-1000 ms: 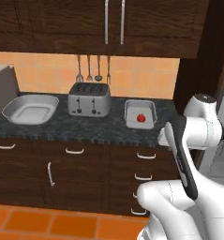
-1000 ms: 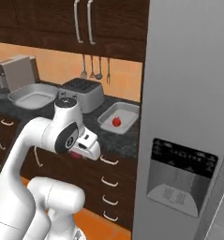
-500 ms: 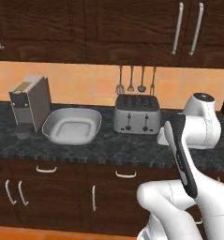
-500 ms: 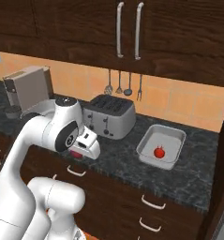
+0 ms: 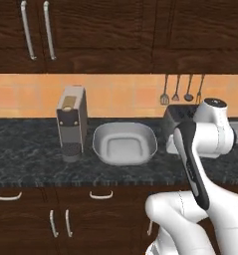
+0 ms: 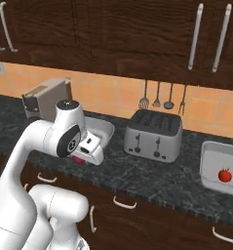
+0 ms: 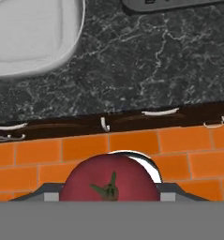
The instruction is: Place one tomato and one fish in each tupperware on the nearby counter, to pack two identical lunches.
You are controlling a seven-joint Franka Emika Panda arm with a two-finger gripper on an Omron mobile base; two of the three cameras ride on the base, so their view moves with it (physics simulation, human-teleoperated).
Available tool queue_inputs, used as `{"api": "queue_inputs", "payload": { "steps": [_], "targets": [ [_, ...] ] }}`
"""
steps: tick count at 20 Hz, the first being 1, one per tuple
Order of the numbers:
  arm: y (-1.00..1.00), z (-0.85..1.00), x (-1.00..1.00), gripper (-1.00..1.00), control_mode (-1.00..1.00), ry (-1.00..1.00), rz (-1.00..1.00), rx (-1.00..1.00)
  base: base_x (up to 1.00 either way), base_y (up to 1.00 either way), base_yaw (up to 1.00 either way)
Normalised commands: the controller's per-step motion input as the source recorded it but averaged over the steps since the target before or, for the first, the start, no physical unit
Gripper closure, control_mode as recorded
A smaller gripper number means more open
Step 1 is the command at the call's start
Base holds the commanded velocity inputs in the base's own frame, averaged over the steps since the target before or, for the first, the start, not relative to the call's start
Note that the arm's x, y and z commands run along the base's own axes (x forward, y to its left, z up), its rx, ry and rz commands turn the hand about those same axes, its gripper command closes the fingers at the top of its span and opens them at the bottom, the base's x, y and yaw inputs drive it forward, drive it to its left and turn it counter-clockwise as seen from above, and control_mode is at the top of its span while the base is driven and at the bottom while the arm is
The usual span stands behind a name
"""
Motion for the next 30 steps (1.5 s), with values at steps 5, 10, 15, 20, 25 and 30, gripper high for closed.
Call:
{"api": "queue_inputs", "payload": {
  "steps": [5,10,15,20,25,30],
  "targets": [
    [0.00,0.00,0.00,1.00,1.00,0.00,0.00,0.00,0.88,0.99,-0.21],
    [0.06,-0.17,0.40,1.00,-1.00,-0.01,-0.04,0.00,0.51,0.56,-0.11],
    [-0.15,-0.58,1.00,1.00,-1.00,0.00,0.00,0.00,0.00,0.00,0.00],
    [-0.46,-0.57,1.00,1.00,-1.00,0.00,0.00,0.01,0.00,0.00,0.00],
    [-0.22,-0.72,1.00,1.00,-1.00,0.03,0.00,0.00,0.00,0.00,0.00],
    [0.02,-0.26,0.72,-1.00,-1.00,0.00,-0.03,0.00,0.00,0.00,0.00]
  ]
}}
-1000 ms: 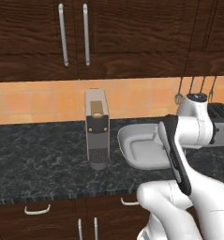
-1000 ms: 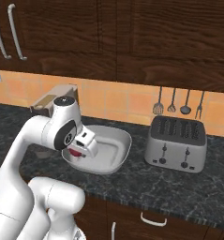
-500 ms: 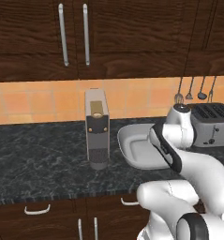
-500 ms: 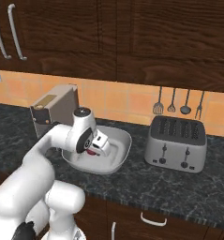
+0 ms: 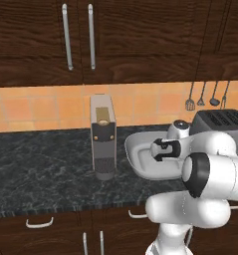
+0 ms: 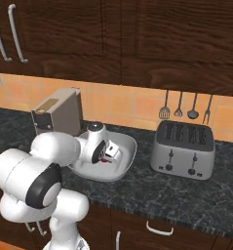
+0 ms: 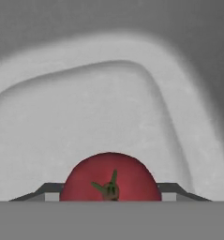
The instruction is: Place one tomato and one fish in each tupperware on the nearby counter, to pack two identical lunches.
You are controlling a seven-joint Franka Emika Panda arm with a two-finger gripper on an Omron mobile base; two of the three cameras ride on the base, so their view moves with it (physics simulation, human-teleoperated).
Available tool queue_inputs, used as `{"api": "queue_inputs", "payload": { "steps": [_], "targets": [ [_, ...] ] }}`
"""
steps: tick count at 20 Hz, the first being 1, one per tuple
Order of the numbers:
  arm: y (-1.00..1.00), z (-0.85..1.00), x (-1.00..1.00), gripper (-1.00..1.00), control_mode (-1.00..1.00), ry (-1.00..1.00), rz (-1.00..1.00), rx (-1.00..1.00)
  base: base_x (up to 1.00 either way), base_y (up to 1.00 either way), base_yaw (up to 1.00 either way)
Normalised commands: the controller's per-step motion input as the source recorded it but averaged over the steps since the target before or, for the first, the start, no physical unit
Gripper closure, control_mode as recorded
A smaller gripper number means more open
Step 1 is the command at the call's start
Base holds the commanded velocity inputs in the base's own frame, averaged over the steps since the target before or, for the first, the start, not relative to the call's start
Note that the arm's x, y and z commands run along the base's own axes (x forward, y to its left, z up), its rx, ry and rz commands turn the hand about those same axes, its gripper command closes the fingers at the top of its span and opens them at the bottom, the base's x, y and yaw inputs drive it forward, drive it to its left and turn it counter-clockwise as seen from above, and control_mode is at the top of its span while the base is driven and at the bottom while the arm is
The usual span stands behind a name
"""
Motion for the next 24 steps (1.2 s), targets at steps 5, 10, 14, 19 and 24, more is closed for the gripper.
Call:
{"api": "queue_inputs", "payload": {
  "steps": [5,10,14,19,24],
  "targets": [
    [0.01,0.30,0.05,-1.00,-1.00,0.00,-0.08,0.00,0.00,0.00,0.00],
    [0.08,0.55,-0.29,-1.00,-1.00,0.00,-0.02,0.00,0.00,0.00,0.00],
    [0.03,0.93,-0.90,-1.00,-1.00,0.00,0.00,0.00,0.00,0.00,0.00],
    [-0.03,0.59,-1.00,-1.00,-1.00,0.00,0.00,0.01,0.00,0.00,0.00],
    [0.00,0.29,-1.00,-1.00,-1.00,0.00,0.00,0.00,0.00,0.00,0.00]
  ]
}}
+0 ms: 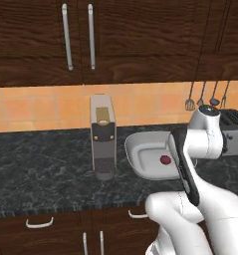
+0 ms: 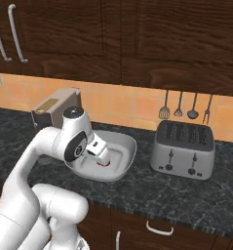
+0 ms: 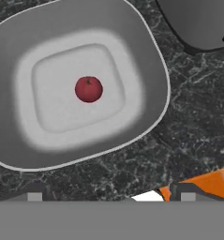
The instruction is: Place one tomato and one fish in each tupperware on the nearby counter, to pack two identical lunches.
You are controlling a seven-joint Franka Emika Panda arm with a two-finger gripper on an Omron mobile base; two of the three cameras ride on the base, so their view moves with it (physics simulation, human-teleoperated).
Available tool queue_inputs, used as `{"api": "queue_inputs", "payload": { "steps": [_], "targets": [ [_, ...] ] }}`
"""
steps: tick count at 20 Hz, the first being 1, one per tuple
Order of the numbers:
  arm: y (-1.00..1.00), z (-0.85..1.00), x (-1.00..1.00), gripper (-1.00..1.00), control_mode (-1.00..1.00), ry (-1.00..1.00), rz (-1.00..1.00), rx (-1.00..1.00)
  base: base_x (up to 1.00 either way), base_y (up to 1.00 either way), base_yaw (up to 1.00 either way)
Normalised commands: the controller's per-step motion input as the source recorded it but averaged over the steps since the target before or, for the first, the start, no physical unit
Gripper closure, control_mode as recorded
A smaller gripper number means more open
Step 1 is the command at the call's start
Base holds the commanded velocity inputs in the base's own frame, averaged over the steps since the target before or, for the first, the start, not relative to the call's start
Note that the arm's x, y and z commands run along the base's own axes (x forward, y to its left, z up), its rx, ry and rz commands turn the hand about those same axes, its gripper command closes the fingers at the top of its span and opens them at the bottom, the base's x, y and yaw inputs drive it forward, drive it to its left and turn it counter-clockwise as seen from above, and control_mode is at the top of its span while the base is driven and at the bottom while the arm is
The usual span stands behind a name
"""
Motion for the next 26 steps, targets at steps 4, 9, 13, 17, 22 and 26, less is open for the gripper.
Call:
{"api": "queue_inputs", "payload": {
  "steps": [4,9,13,17,22,26],
  "targets": [
    [0.05,0.11,-0.75,-1.00,1.00,-0.03,0.03,0.00,-0.25,0.01,0.02],
    [0.00,0.00,0.00,-1.00,1.00,0.00,0.00,0.00,-1.00,-0.42,0.08],
    [0.00,0.00,0.00,-1.00,1.00,0.00,0.00,0.00,-0.73,-1.00,0.00],
    [0.00,0.00,0.00,-1.00,1.00,0.00,0.00,0.00,-0.19,-1.00,-0.02],
    [0.00,0.00,0.00,-1.00,1.00,0.00,0.00,0.00,-0.40,-1.00,-0.07],
    [0.00,0.00,0.00,-1.00,1.00,0.00,0.00,0.00,-0.54,-1.00,-0.09]
  ]
}}
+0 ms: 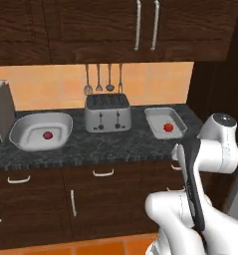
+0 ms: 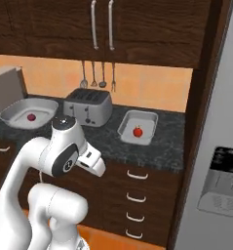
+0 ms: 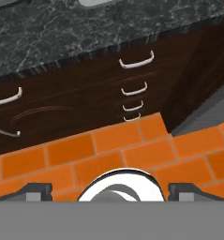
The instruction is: Place one tomato and one fish in each tupperware on the nearby counter, to pack two identical lunches.
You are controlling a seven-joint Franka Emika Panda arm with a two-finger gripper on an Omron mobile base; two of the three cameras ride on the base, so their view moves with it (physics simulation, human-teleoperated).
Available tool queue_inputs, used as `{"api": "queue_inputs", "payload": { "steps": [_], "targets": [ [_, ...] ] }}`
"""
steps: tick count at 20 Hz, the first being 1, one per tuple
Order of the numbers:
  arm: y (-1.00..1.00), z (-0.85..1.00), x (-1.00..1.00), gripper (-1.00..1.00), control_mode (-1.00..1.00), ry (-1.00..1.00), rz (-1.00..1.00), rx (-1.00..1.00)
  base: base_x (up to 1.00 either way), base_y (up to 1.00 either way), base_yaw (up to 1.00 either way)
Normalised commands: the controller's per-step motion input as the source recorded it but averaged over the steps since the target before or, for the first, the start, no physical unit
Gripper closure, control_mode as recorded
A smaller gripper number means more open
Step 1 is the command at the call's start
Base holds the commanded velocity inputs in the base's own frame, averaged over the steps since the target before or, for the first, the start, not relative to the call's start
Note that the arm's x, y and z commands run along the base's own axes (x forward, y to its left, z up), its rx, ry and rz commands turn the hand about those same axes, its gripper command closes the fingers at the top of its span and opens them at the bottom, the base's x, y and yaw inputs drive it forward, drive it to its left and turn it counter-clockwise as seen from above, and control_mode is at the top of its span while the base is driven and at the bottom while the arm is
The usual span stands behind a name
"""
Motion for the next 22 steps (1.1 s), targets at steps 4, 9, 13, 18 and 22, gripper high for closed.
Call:
{"api": "queue_inputs", "payload": {
  "steps": [4,9,13,18,22],
  "targets": [
    [0.00,0.00,0.00,-1.00,1.00,0.00,0.00,0.00,-0.67,-1.00,-0.12],
    [0.00,0.00,0.00,-1.00,1.00,0.00,0.00,0.00,-0.21,-1.00,-0.12],
    [0.00,0.00,0.00,-1.00,1.00,0.00,0.00,0.00,0.14,-1.00,-0.05],
    [0.00,0.00,0.00,-1.00,1.00,0.00,0.00,0.00,0.27,-1.00,0.00],
    [0.00,0.00,0.00,-1.00,1.00,0.00,0.00,0.00,0.44,-1.00,0.00]
  ]
}}
